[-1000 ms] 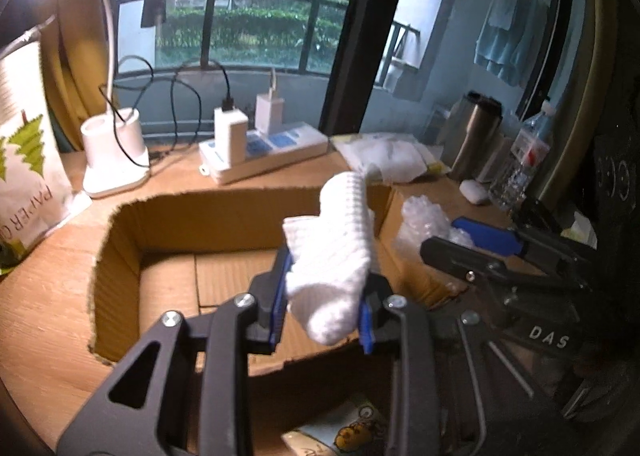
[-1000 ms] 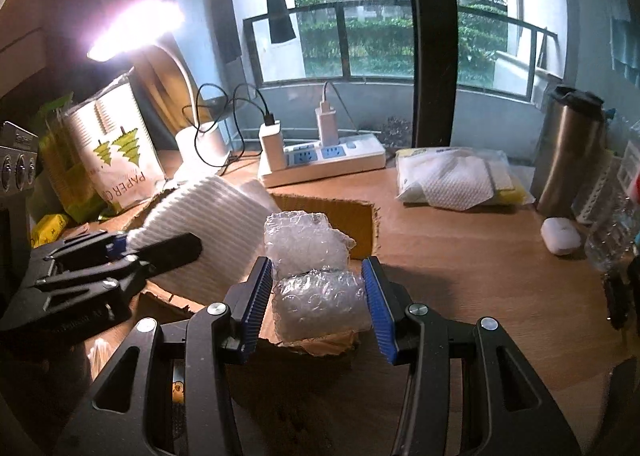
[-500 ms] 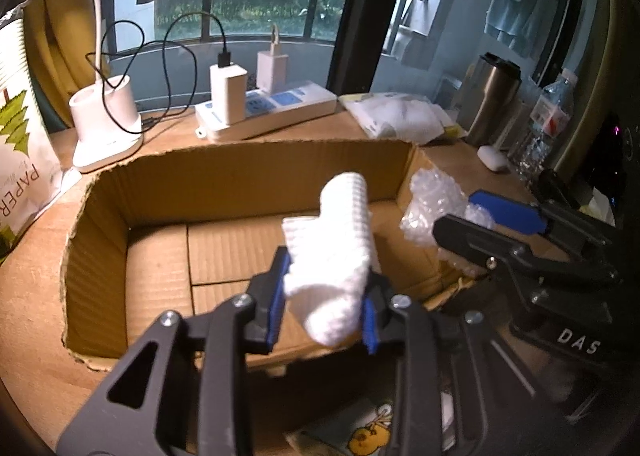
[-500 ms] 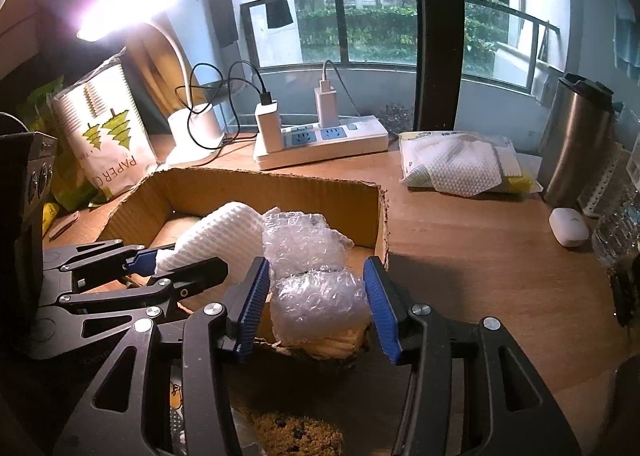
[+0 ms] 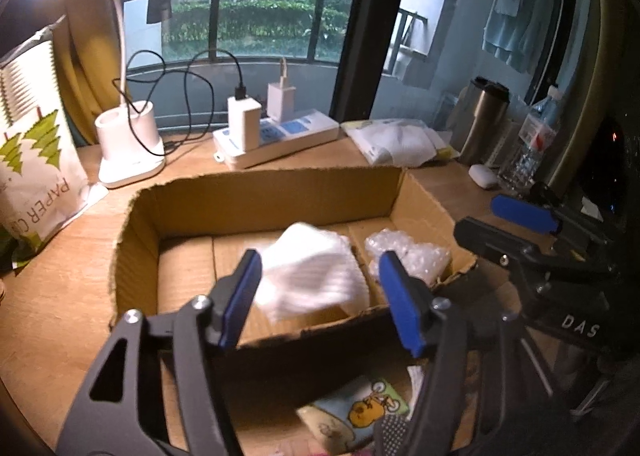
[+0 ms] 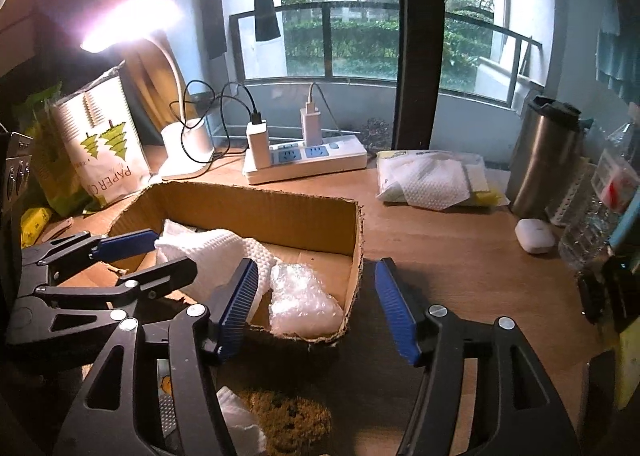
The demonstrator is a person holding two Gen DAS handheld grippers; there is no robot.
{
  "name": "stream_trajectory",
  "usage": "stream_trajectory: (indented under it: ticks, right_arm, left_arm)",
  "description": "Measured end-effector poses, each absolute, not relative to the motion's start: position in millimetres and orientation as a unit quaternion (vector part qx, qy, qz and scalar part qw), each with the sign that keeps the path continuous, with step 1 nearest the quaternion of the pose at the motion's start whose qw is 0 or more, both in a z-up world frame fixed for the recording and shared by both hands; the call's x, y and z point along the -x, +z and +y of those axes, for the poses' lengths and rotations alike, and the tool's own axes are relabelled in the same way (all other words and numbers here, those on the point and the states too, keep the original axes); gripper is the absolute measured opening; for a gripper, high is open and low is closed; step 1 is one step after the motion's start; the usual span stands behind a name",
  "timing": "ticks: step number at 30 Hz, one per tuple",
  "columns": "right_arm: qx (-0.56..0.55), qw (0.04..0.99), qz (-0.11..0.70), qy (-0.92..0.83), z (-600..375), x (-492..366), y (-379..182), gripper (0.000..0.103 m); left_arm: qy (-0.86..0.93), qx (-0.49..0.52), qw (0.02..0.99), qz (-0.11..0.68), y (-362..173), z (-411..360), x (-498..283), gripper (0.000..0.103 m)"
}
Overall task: Organize soft objects
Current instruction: 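Carry the towel and bubble wrap into the box and open both grippers, then move both grippers back over the remaining pile of items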
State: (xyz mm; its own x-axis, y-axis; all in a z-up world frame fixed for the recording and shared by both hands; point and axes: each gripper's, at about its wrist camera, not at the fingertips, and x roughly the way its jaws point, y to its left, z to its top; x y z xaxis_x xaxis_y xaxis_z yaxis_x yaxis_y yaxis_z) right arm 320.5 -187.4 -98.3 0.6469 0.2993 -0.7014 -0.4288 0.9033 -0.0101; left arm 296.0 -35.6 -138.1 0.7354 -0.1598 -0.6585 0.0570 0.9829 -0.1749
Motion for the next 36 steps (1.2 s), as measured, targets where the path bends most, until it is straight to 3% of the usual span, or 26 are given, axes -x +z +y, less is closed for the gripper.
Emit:
stream_trajectory:
  ticks: [19,36]
  right_arm:
    - [0.088,0.916,0.339,0.194,-196,-267,-69,0.065]
    - [0.088,0.909,0.353,0.201,-195,-232,-86,0.065]
  left_arm:
    - [-0.059,0.076,0.946,0.309,-103,-28,-233,0.068]
    - [-0.049,0.087,0.941,0.322,-121,-22,-195,0.069]
